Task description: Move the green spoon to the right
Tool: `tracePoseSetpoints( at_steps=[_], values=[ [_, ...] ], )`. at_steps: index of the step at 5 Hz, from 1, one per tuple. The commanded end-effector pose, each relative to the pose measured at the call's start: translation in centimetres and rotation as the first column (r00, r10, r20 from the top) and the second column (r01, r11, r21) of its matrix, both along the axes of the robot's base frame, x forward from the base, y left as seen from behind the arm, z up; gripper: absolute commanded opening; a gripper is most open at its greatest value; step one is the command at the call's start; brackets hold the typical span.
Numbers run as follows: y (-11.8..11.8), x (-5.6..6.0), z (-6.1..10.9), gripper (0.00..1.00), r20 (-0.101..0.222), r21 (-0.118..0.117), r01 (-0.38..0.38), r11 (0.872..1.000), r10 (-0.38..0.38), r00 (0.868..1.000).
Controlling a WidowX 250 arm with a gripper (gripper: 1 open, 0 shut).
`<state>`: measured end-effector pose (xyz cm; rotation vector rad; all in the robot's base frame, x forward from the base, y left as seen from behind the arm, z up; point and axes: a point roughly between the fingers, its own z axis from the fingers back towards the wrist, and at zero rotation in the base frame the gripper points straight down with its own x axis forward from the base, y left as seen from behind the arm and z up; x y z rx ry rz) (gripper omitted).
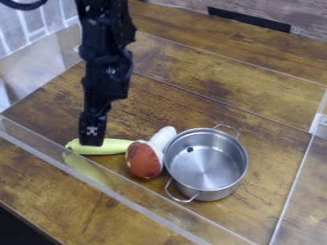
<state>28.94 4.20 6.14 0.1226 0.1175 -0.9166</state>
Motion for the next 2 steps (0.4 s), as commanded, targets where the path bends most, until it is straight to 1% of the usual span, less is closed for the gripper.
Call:
tracePoseSetpoints(
  at_steps=[1, 2],
  values=[
    [0.3, 0.5, -0.2, 1.00, 0.034, 0.018, -0.056, 0.998, 0.055, 0.998],
    [1.3, 1.0, -1.3, 1.00, 0.051, 0.030, -0.057, 0.998, 0.056, 0.997]
  ],
)
